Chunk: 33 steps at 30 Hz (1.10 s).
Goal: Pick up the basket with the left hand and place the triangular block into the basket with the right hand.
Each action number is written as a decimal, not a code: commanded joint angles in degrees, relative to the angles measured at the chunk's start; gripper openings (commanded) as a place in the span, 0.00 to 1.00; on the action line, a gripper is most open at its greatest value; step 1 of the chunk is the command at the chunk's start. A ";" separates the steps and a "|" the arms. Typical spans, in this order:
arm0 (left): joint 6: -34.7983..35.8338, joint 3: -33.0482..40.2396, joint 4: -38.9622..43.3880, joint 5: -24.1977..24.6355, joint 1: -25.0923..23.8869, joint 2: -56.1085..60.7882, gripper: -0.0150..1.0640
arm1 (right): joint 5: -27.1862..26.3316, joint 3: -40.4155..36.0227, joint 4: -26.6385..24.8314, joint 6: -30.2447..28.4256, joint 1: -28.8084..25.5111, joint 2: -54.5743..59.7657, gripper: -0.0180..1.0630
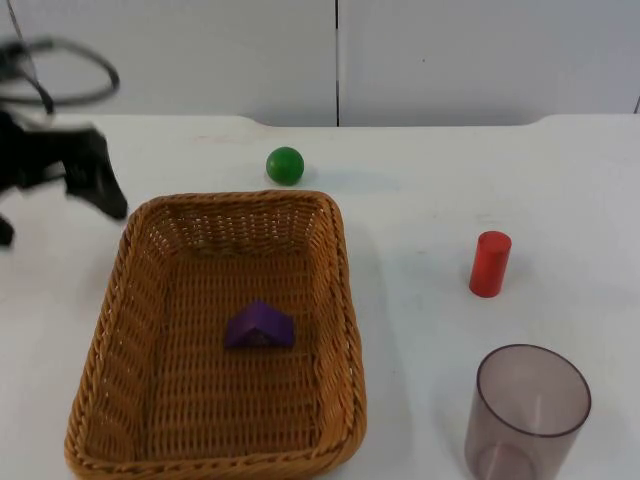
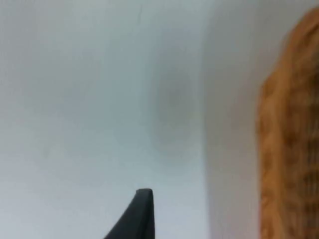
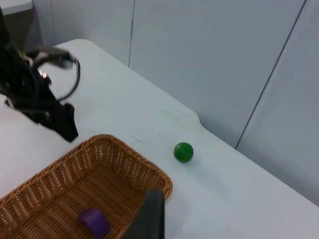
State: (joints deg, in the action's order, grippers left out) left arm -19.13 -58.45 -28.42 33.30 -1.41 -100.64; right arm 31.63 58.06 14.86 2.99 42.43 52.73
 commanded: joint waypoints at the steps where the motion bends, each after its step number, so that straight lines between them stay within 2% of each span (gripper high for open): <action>1: 0.99 -0.13 1.63 1.07 0.23 7.69 0.99 | -1.51 -0.24 0.09 0.48 0.07 -0.35 0.80; 7: 0.75 -0.13 2.19 3.97 0.23 20.99 0.99 | -1.51 -0.24 0.09 0.58 0.07 -0.35 0.80; 12: -0.94 -0.02 4.52 9.94 0.23 33.09 0.99 | -1.51 -0.24 0.09 2.18 0.07 -0.35 0.80; 15: -0.94 -0.02 3.78 10.93 0.23 37.39 0.99 | -1.51 -0.24 0.09 2.42 0.07 -0.35 0.80; 18: -0.94 -0.02 2.78 11.01 1.75 41.01 0.99 | -1.24 -0.24 -0.16 2.63 0.07 -0.51 0.80; 23: -0.94 -0.02 6.05 11.55 11.27 49.59 0.99 | 0.45 -1.00 -1.19 3.08 0.07 -3.07 0.80; 24: -0.94 -0.02 6.05 11.55 11.27 49.59 0.99 | 0.45 -1.00 -1.19 3.08 0.07 -3.07 0.80; 26: -0.94 -0.02 7.41 11.89 14.37 53.04 0.99 | 0.54 -2.42 -1.26 3.08 0.07 -5.75 0.80; 33: 0.45 1.25 8.15 14.58 15.37 64.23 0.99 | 0.13 -11.48 -1.26 3.08 0.07 -16.00 0.80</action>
State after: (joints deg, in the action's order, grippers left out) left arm -19.26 -57.77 -20.84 46.69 13.63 -38.27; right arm 32.02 48.02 13.91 5.96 42.43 38.45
